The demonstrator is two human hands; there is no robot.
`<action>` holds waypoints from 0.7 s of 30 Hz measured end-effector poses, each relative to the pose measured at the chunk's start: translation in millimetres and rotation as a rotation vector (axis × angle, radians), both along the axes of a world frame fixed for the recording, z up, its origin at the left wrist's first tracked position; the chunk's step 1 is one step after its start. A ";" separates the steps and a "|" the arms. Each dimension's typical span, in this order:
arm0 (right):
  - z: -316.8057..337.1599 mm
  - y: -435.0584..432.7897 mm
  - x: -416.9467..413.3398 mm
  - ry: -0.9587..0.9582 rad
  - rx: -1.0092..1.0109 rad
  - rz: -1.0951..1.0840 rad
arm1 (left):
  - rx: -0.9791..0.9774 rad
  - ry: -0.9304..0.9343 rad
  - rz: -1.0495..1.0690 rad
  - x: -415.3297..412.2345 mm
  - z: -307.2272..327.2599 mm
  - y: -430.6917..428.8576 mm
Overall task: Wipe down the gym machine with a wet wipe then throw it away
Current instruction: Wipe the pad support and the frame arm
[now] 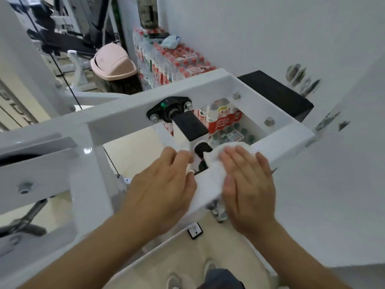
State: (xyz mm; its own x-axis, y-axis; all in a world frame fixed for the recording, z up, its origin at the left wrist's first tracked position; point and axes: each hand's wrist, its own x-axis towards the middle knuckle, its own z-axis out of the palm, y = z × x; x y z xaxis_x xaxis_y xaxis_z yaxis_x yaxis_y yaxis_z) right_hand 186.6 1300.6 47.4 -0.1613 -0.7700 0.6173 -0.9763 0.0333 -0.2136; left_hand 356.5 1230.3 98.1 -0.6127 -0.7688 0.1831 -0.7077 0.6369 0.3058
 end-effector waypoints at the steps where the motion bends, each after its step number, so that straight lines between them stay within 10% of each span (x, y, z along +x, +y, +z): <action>1: -4.4 3.0 30.8 0.003 -0.005 0.081 | 0.033 0.003 0.034 6.3 -1.1 1.7; 6: -3.2 -3.2 55.2 0.118 -0.032 0.326 | -0.096 -0.034 0.198 41.6 -9.4 14.3; 14: -6.0 -6.6 -9.9 -0.009 -0.100 0.057 | -0.106 -0.135 0.365 68.9 -21.0 64.7; 21: -22.1 29.1 124.9 0.181 0.043 0.537 | -0.088 -0.072 0.424 109.2 -24.2 113.0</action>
